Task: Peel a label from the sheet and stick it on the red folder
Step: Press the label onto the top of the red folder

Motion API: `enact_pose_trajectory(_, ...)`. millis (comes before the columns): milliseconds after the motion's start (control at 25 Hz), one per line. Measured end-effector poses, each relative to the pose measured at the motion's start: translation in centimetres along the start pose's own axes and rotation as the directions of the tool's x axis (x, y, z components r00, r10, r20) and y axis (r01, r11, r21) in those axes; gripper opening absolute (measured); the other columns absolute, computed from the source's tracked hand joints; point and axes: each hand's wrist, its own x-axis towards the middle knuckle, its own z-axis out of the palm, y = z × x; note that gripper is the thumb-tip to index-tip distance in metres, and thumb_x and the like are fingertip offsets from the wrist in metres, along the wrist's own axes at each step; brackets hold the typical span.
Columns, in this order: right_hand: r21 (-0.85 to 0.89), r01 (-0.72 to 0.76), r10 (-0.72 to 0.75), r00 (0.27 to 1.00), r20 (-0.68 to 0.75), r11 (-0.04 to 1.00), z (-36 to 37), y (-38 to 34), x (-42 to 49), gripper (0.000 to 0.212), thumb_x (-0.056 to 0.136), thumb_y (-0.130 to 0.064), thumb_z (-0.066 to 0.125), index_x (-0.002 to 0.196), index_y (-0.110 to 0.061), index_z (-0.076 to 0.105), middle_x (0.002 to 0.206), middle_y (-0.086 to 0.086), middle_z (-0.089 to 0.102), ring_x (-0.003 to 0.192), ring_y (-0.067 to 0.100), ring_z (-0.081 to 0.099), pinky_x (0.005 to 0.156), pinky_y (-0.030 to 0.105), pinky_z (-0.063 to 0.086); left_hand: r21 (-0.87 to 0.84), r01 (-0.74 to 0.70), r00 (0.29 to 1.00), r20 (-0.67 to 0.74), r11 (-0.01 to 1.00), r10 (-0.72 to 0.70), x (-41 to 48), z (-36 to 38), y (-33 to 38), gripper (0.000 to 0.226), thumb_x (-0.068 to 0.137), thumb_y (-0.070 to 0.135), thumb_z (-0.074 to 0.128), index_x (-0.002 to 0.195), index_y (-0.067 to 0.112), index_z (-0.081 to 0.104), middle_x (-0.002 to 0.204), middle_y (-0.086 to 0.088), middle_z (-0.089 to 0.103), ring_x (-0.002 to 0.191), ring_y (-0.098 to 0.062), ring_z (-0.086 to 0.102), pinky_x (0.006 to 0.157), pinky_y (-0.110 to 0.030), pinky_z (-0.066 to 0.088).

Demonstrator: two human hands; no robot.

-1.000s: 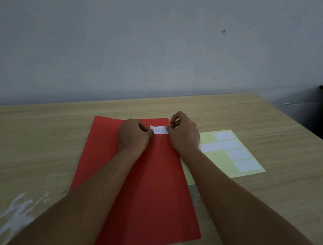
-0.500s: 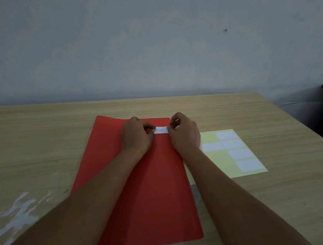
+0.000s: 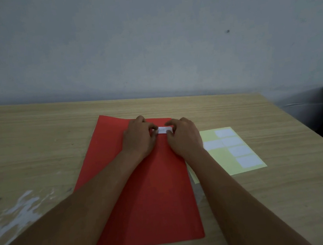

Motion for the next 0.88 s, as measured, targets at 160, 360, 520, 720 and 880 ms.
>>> enact_pose_trajectory(160, -0.099, 0.084, -0.085, 0.996, 0.003, 0.992, 0.6, 0.6, -0.8, 0.034, 0.093, -0.038, 0.054, 0.117, -0.022, 0.073, 0.106, 0.002, 0.058, 0.101, 0.024, 0.050, 0.088, 0.042, 0.046, 0.065, -0.032, 0.999, 0.005, 0.997, 0.032, -0.2, 0.1, 0.0, 0.030, 0.093, 0.037, 0.054, 0.100, 0.020, 0.078, 0.095, -0.001, 0.054, 0.094, -0.023, 0.050, 0.073, -0.044, 0.050)
enact_pose_trajectory(360, -0.098, 0.026, -0.025, 1.000, 0.009, 0.995, 0.5, 0.8, -0.4, 0.039, 0.091, -0.036, 0.057, 0.118, -0.013, 0.071, 0.108, 0.001, 0.059, 0.103, 0.023, 0.050, 0.090, 0.040, 0.044, 0.104, -0.039, 0.999, 0.017, 0.994, 0.037, -0.1, -0.2, -0.1, 0.033, 0.093, 0.033, 0.055, 0.092, 0.009, 0.078, 0.097, -0.004, 0.056, 0.092, -0.024, 0.050, 0.074, -0.043, 0.049)
enact_pose_trajectory(520, -0.101, 0.003, 0.002, 0.999, 0.045, 0.995, 0.2, 0.7, -0.3, 0.041, 0.092, -0.038, 0.057, 0.122, -0.014, 0.070, 0.113, 0.001, 0.057, 0.108, 0.023, 0.049, 0.093, 0.040, 0.043, 0.133, -0.068, 0.997, 0.044, 0.989, 0.063, -0.2, -0.3, -0.2, 0.035, 0.095, 0.034, 0.052, 0.095, 0.011, 0.077, 0.101, -0.003, 0.055, 0.095, -0.023, 0.048, 0.076, -0.041, 0.048)
enact_pose_trajectory(720, -0.143, 0.026, -0.008, 0.992, 0.126, 0.989, -0.5, 0.7, -0.4, 0.051, 0.092, -0.041, 0.057, 0.137, -0.017, 0.058, 0.125, 0.005, 0.054, 0.119, 0.025, 0.046, 0.101, 0.040, 0.039, 0.155, -0.111, 0.992, 0.072, 0.982, 0.101, -0.5, -0.5, -0.3, 0.035, 0.096, 0.034, 0.049, 0.102, 0.011, 0.075, 0.106, -0.003, 0.054, 0.099, -0.023, 0.048, 0.082, -0.042, 0.048)
enact_pose_trajectory(880, -0.165, 0.101, -0.075, 0.985, 0.157, 0.981, -0.9, 0.9, -0.8, 0.049, 0.092, -0.042, 0.056, 0.137, -0.023, 0.058, 0.126, 0.004, 0.053, 0.119, 0.025, 0.046, 0.102, 0.040, 0.038, 0.168, -0.132, 0.988, 0.101, 0.977, 0.116, -0.8, -0.7, -0.1, 0.035, 0.097, 0.036, 0.047, 0.118, 0.021, 0.071, 0.108, -0.002, 0.052, 0.104, -0.024, 0.047, 0.082, -0.043, 0.050)
